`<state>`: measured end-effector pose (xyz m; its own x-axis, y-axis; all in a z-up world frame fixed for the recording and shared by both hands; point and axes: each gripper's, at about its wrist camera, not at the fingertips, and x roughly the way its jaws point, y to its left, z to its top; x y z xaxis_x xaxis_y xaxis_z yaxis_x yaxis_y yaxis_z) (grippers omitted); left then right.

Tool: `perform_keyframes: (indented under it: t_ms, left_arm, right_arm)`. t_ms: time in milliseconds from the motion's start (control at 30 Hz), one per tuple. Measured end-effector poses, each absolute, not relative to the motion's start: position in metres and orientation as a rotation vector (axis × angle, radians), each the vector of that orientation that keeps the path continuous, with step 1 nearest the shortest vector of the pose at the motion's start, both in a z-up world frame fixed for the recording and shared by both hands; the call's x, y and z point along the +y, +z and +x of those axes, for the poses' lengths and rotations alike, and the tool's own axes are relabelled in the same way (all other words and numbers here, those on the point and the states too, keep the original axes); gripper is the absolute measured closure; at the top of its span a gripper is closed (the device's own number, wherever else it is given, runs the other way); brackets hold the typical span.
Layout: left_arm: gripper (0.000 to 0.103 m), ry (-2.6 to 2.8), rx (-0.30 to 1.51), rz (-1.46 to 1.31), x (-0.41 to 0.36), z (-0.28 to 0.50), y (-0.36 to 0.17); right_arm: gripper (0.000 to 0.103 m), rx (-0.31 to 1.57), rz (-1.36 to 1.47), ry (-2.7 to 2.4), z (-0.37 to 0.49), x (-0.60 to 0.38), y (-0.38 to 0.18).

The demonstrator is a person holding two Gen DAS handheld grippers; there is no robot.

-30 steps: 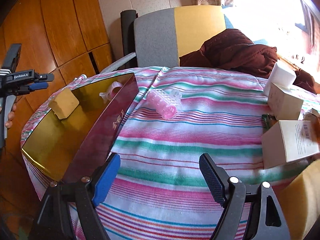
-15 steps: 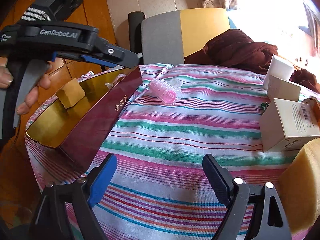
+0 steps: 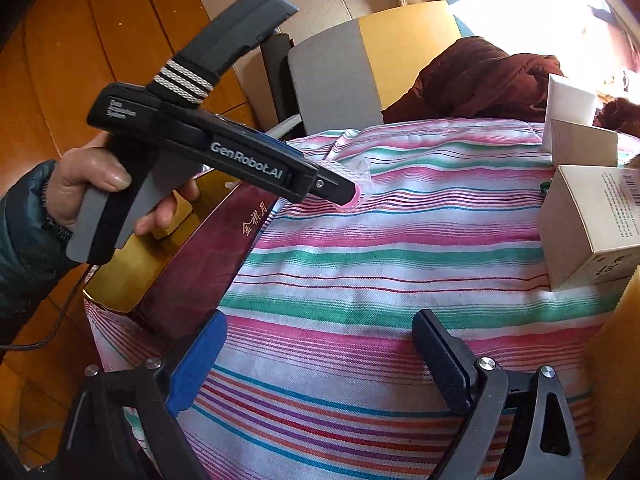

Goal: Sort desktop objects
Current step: 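Grasp the second pink hair roller with the left gripper while the right moves toward the large sponge, then grasp the large yellow sponge with the right gripper while the left lifts the roller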

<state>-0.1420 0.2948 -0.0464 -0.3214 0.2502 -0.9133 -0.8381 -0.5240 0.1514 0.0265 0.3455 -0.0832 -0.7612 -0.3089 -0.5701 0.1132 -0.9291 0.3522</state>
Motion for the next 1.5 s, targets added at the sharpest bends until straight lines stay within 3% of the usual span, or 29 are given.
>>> perform_keyframes:
  t_ms: [167, 233, 267, 767, 1067, 1333, 1500]
  left_arm:
    - [0.023, 1.918, 0.841, -1.221, 0.299, -0.156, -0.058]
    - [0.037, 1.911, 0.826, -1.250, 0.299, -0.159, -0.062]
    - [0.038, 1.907, 0.818, -1.264, 0.299, -0.161, -0.063]
    - [0.039, 1.993, 0.689, -1.225, 0.279, -0.110, -0.035]
    - [0.039, 2.032, 0.516, -1.133, 0.266, -0.052, -0.016]
    - [0.039, 2.018, 0.419, -1.076, 0.259, -0.003, -0.040]
    - [0.039, 2.031, 0.405, -1.062, 0.254, 0.011, -0.055]
  right_arm:
    - [0.005, -0.496, 0.928, -2.685, 0.027, 0.351, -0.085]
    - [0.005, -0.505, 0.922, -2.681, 0.027, 0.351, -0.085]
    - [0.005, -0.504, 0.922, -2.681, 0.027, 0.351, -0.085]
    - [0.006, -0.405, 0.963, -2.747, 0.031, 0.342, -0.079]
    - [0.008, -0.315, 0.957, -2.786, 0.100, 0.345, -0.063]
    - [0.010, -0.173, 0.855, -3.115, 0.163, 0.396, -0.016]
    - [0.010, -0.206, 0.891, -3.215, 0.165, 0.431, -0.016]
